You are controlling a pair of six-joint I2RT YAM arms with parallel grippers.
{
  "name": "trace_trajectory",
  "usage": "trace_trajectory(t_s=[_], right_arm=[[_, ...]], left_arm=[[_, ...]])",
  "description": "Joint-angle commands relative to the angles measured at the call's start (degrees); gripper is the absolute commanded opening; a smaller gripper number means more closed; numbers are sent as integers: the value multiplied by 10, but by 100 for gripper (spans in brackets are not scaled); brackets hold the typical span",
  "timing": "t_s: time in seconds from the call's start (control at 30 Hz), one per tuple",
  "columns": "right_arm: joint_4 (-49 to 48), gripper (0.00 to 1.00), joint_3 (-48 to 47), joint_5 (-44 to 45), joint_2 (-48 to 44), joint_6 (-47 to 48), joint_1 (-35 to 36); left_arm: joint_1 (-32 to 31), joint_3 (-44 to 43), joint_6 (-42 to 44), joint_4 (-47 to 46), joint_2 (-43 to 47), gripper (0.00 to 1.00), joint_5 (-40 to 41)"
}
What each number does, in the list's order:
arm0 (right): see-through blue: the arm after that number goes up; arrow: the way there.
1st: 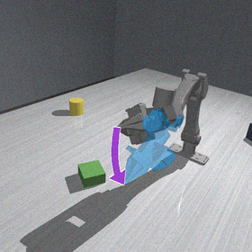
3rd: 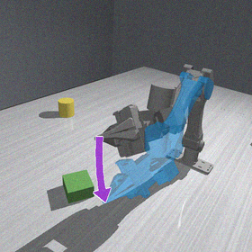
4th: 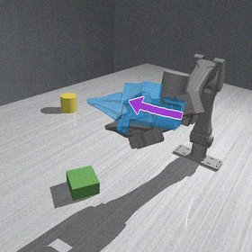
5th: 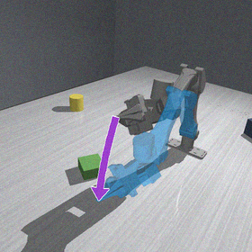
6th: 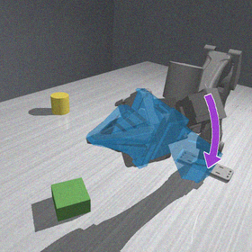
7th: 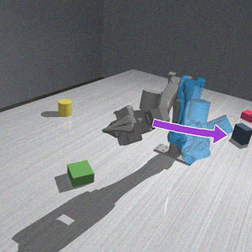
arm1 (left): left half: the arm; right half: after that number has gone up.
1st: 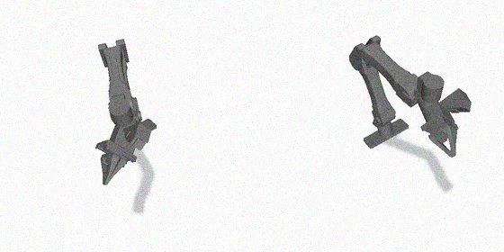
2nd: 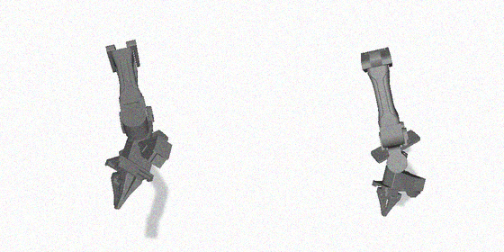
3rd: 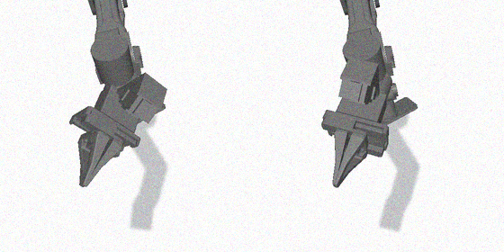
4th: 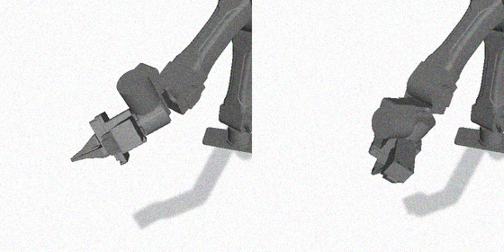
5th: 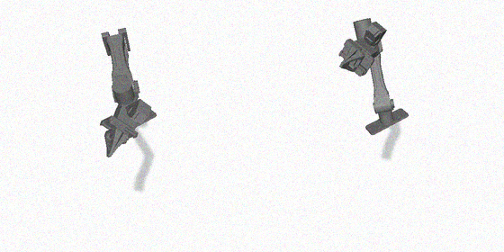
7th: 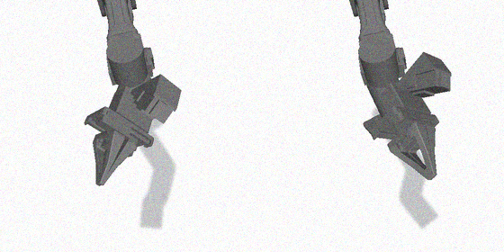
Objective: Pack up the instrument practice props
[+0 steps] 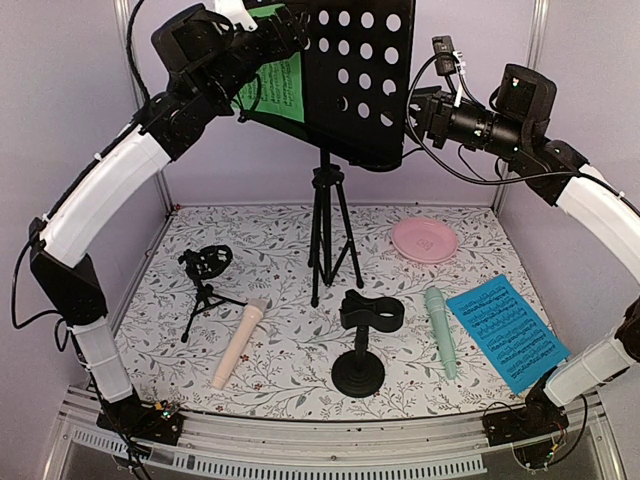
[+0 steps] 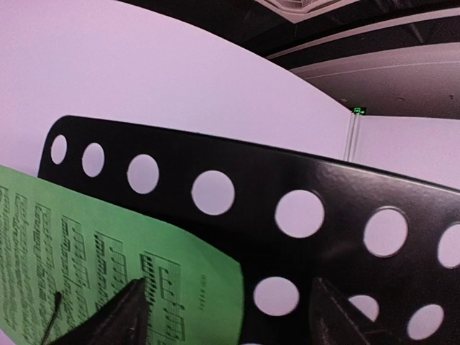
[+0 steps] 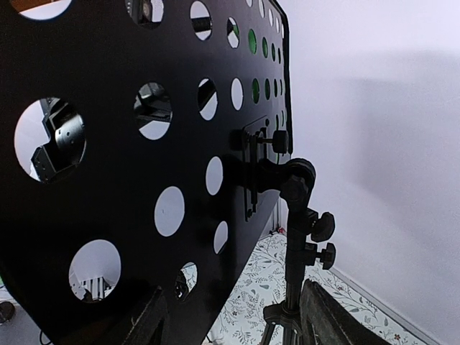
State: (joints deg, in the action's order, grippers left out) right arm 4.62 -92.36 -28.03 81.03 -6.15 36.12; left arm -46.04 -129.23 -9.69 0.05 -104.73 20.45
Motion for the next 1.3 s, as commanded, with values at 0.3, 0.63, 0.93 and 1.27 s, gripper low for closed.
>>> trace_trajectory(t_s=[0.3,0.63,0.93,1.27], right_arm=[[-18,64,5,1,-16,-7,12],[-22,64,9,4,-21,-14,19],[-17,64,13,10,-25,-17,23],[-10,64,13,18,-29,-21,31]], left_arm=[[-111,-39,223,-182,-40,94,238],[-84,-100,266,-202,-102,81,275],[-71,-98,275,-196,-110,62,326],[-64,-92,282,-179,-106,45,317]])
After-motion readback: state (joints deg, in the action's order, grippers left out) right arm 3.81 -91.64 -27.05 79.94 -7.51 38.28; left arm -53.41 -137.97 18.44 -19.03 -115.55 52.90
